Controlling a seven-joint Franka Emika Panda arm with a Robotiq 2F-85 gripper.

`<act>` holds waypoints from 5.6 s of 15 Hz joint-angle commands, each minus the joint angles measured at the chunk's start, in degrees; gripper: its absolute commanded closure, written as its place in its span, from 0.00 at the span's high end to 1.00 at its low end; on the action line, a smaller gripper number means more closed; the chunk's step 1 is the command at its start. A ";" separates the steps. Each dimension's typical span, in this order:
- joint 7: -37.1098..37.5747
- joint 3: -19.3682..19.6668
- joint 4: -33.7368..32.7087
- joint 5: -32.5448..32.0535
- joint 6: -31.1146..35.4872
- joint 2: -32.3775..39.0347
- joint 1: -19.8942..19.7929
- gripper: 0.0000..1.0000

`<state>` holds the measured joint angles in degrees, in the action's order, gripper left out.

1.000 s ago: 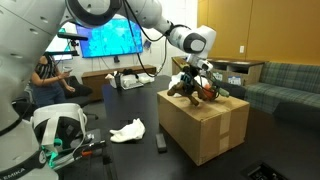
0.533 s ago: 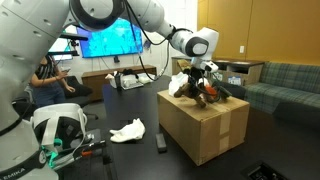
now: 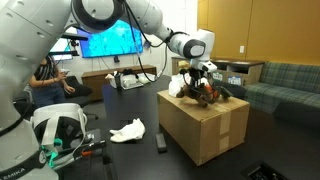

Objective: Remove the blue object from the box and replace it with the brown toy, remove the orange plush toy and replace it with the gray duster, remove the white plastic from the box and replace it with the towel

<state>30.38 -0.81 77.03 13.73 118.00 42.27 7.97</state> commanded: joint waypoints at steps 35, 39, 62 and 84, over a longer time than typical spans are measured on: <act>-26.36 1.82 11.36 -23.03 3.29 -15.53 -1.43 1.00; -38.44 1.10 8.81 -24.80 4.38 -13.37 -3.39 1.00; -42.28 -5.55 -19.46 -15.30 -5.77 6.72 -2.43 1.00; -32.37 -4.20 -26.46 -14.14 -4.33 13.16 2.13 1.00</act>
<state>-3.67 -5.93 53.28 0.41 113.82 54.88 9.38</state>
